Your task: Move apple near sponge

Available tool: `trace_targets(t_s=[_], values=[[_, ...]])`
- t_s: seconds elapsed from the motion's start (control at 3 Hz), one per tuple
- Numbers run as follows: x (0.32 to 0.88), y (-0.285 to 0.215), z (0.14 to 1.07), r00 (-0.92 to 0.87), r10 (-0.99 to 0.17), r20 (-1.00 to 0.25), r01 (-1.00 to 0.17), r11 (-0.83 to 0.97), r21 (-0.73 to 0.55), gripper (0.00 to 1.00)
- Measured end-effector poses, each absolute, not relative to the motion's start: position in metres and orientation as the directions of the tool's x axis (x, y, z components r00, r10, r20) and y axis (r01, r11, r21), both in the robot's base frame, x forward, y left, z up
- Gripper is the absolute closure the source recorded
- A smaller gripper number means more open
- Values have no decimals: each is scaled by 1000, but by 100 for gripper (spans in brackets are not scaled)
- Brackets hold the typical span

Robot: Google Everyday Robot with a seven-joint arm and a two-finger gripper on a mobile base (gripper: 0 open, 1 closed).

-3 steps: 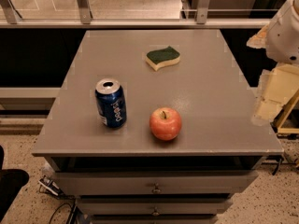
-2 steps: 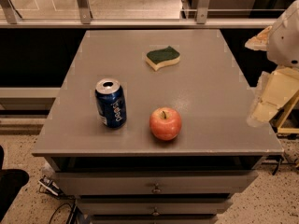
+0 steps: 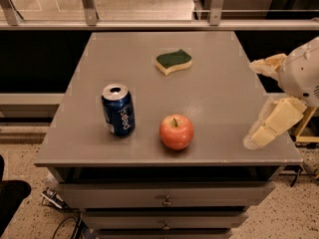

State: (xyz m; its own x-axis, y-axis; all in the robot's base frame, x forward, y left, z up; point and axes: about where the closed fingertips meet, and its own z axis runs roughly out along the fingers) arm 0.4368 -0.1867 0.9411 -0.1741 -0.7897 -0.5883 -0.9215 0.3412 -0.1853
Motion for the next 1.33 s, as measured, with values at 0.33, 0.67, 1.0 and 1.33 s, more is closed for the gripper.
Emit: trace_targets(t_s=[0.33,0.67,1.0,1.33], values=[[442,-166,919,-160,-684,-711,-933,341,-118,0],[446,-151,899,-158,-584,-796,-941,333,-57,0],[449,-137,879,-138,-493,-859,-953,302,-20,0],[451,-113,867,-88,-438,-895,-973,231,-17,0]])
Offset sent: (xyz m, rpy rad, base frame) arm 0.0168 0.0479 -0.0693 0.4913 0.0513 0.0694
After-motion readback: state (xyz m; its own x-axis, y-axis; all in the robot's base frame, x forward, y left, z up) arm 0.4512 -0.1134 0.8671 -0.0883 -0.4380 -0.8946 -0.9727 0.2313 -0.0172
